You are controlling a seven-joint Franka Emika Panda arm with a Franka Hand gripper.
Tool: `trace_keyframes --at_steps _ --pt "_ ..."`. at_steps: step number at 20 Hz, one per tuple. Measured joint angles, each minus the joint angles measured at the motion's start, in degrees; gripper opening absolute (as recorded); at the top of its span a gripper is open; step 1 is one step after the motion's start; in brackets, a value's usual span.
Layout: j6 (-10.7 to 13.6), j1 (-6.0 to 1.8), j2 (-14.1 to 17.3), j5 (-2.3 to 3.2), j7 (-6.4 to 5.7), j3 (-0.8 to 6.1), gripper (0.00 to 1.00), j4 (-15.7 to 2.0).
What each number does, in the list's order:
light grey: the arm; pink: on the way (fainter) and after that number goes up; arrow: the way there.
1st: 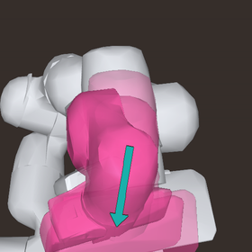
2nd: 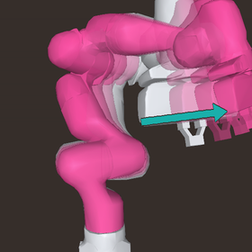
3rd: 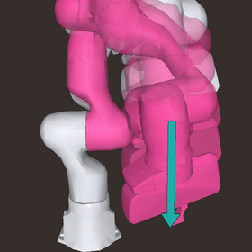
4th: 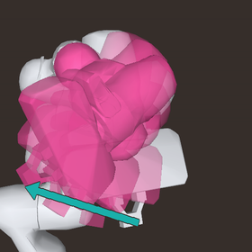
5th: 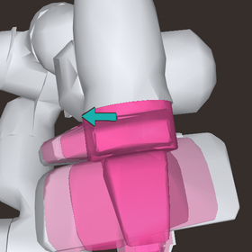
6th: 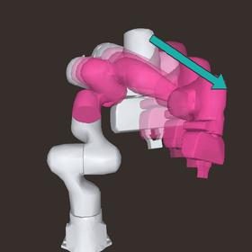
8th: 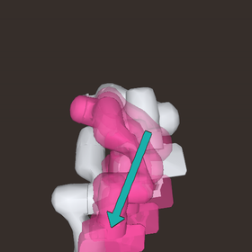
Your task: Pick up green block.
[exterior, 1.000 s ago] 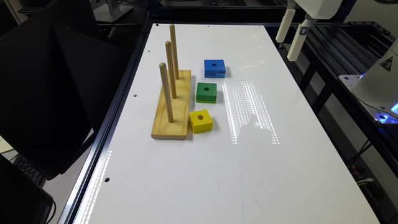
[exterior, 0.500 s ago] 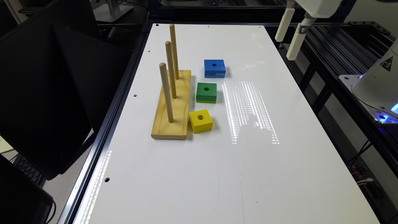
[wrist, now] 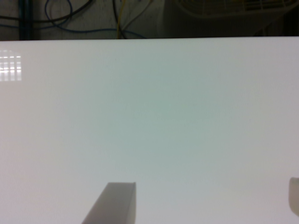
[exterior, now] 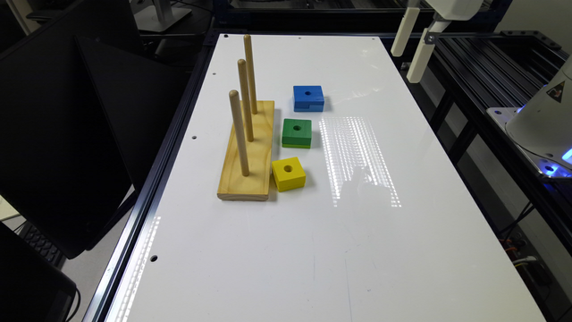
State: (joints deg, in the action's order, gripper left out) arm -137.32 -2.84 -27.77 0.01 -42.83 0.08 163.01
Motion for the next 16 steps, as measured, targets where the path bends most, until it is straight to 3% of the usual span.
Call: trace_keyframes --at_steps 9,16 --pt "-0.2 0.01 4.3 -0.01 0.0 0.1 1.0 -3.38" --pt "-2.0 0.03 8.3 -0.03 -0.01 0.19 1.0 -6.11"
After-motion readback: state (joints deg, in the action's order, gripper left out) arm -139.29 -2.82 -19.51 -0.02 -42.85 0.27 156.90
